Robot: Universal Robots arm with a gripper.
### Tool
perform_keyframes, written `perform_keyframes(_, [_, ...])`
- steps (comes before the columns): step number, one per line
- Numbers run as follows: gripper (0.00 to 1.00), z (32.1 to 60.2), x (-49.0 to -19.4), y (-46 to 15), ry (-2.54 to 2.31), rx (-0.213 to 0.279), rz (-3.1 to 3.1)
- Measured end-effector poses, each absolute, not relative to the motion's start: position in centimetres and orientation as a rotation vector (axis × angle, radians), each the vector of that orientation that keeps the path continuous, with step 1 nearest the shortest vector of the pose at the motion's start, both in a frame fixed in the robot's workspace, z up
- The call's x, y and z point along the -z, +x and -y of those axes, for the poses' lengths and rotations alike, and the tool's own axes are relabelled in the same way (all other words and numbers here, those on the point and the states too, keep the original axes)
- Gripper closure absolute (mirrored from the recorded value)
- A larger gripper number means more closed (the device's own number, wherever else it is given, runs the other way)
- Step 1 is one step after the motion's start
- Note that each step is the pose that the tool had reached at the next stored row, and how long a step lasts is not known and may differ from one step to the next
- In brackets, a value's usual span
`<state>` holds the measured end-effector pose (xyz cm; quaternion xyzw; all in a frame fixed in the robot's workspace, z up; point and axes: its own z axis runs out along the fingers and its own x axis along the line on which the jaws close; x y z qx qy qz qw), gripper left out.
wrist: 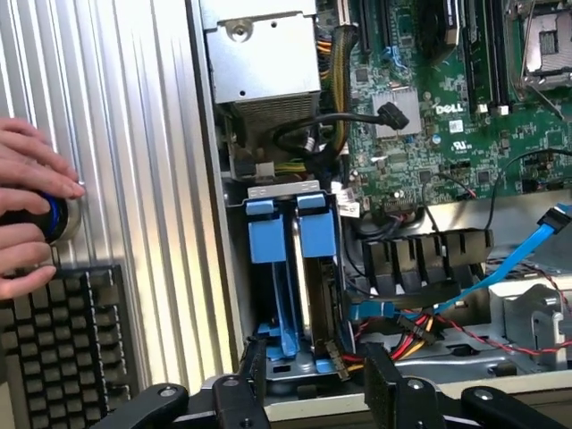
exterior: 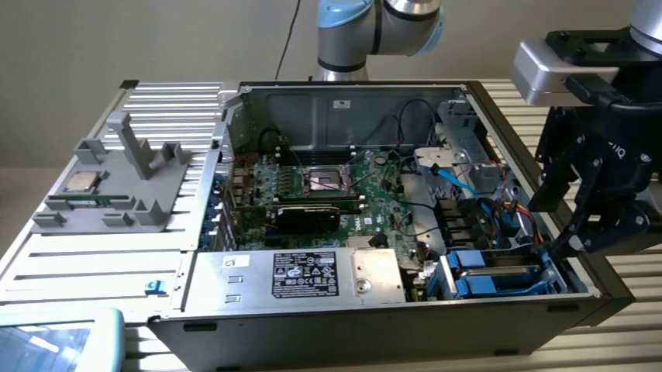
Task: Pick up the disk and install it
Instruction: 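Insert the first disk wire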
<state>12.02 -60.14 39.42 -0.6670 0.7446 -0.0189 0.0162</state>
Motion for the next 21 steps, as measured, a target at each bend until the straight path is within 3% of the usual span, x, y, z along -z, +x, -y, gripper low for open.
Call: perform_keyframes(21, [0.44,60.75,-38.51,12.02,-2.225,0.051,-2.163])
